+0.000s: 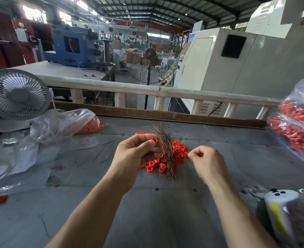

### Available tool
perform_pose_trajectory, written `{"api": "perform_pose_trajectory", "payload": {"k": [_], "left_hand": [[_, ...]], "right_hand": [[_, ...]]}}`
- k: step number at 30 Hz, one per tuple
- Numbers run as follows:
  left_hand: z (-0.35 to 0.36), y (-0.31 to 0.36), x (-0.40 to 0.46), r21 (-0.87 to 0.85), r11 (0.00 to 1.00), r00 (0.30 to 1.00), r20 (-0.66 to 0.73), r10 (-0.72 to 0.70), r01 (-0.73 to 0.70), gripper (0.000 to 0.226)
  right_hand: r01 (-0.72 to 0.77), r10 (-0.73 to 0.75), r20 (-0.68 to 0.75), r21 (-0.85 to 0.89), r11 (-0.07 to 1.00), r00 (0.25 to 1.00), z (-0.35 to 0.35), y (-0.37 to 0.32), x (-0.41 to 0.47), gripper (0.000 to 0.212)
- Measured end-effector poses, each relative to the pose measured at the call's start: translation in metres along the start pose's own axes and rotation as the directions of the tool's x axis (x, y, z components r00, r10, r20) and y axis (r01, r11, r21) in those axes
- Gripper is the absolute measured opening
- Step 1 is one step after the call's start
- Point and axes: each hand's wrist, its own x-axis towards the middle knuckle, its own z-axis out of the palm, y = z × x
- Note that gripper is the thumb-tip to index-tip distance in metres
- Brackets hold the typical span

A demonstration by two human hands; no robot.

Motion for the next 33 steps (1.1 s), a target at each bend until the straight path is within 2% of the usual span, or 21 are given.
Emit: {"api": "perform_pose_trajectory", "payload": {"k": [4,9,17,19,21,23,26,28,33], "left_hand": [[-0.002,0.000,0.001,0.012,1.000,1.000,-0.001,0.009,-0.009,0.016],[-0.002,-0.002,0.002,0.035,0.999,1.000,0.001,0.014,-0.014,0.015],[-0.002,-0.003,0.001,0.072,0.997,1.000,-0.002,0.017,-0.016,0.016],[-0.002,-0.003,0.001,0.079,0.997,1.000,-0.004,0.015,-0.015,0.016],[0.000,-0.003,0.000,0.089,0.996,1.000,-0.004,0.015,-0.014,0.015],[0.001,-0.002,0.000,0.101,0.995,1.000,-0.005,0.016,-0.015,0.014],[0.004,-0.002,-0.002,0.118,0.993,1.000,-0.005,0.013,-0.013,0.013],[0.006,-0.001,-0.003,0.119,0.993,1.000,0.000,0.006,-0.006,0.013],[0.006,0.000,-0.004,0.125,0.992,1.000,-0.003,0.003,-0.003,0.014]], "right_hand": [[0.027,-0.022,0.062,-0.084,0.996,0.998,0.006,-0.009,-0.006,0.019],[-0.002,0.020,0.100,-0.180,0.984,0.995,0.006,-0.018,-0.010,0.023],[-0.010,0.028,0.100,-0.171,0.985,0.995,0.008,-0.019,-0.008,0.023],[-0.005,0.012,0.084,-0.079,0.997,0.996,0.007,-0.017,-0.007,0.023],[0.024,-0.033,0.063,0.135,0.991,0.997,0.005,-0.017,-0.007,0.021],[0.071,-0.091,0.038,0.374,0.925,0.995,0.002,-0.022,-0.009,0.017],[0.111,-0.168,0.041,0.600,0.793,0.985,0.000,-0.032,-0.015,0.010],[0.121,-0.214,0.058,0.670,0.732,0.975,0.002,-0.036,-0.019,0.011],[0.108,-0.232,0.089,0.691,0.715,0.969,0.003,-0.042,-0.024,0.017]]}}
